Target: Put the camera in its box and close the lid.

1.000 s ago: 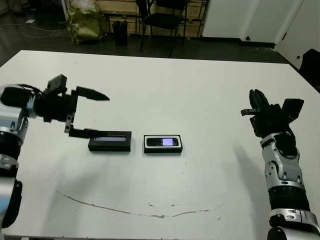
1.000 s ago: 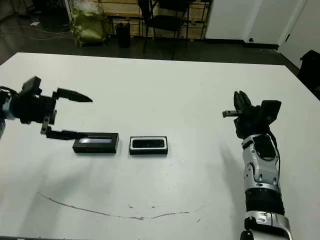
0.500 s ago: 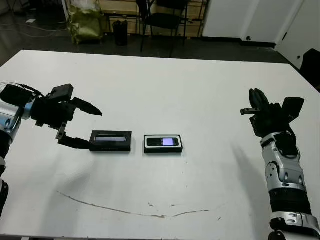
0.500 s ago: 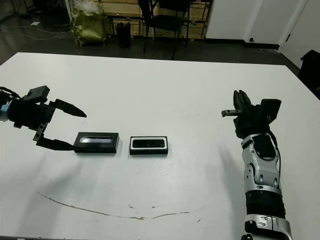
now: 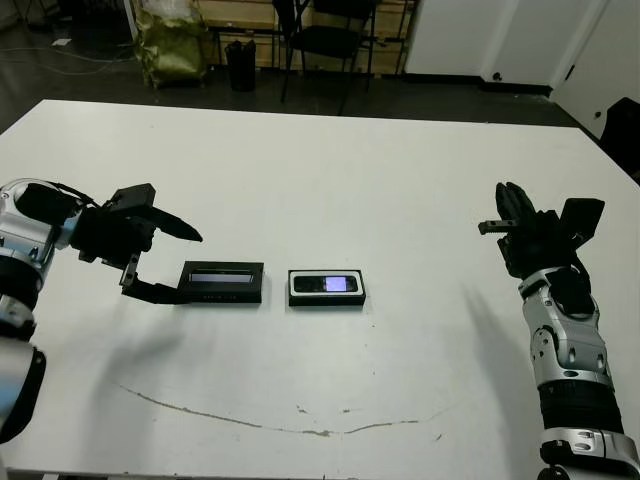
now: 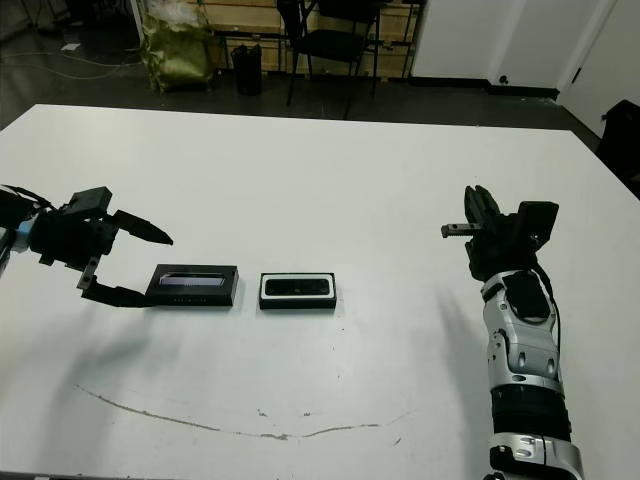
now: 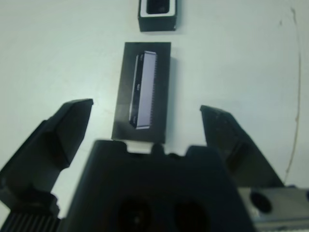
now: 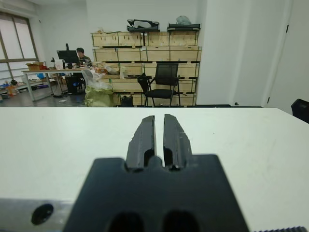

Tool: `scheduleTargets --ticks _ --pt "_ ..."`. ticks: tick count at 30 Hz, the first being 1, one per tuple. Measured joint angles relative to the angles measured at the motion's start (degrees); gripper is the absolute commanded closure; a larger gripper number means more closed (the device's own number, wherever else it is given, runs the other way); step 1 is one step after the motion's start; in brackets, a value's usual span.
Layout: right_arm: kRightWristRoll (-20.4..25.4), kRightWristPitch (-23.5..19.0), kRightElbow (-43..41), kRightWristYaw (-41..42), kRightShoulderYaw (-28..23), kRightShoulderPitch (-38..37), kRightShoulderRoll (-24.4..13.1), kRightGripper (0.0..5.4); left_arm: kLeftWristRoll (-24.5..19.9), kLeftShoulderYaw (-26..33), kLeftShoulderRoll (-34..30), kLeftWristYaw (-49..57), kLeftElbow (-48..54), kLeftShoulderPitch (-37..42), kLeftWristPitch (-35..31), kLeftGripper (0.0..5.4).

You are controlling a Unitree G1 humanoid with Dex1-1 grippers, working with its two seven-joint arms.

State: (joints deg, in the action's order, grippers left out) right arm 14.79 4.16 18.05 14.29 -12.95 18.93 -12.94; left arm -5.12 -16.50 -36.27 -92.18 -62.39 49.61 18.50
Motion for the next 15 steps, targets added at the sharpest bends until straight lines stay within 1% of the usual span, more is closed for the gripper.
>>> scheduleTargets --ticks 7,10,15 --pt "-0.04 0.07 1.64 -0.25 -0.04 -0.07 0.01 5.40 1.22 0.41 2.05 -0.17 -3.94 1.36 -0.22 0.02" --pt "-0.05 -0.02 0.28 -0.76 0.06 -0.37 0.21 5.40 2.23 0.66 2.60 -0.17 -5.46 2.39 -1.34 0.02" --pt "-0.10 -0.34 -1.06 -1.29 0.20 -1.00 0.40 5.40 2.50 0.77 3.01 -0.17 -6.67 2.60 -1.04 0.02"
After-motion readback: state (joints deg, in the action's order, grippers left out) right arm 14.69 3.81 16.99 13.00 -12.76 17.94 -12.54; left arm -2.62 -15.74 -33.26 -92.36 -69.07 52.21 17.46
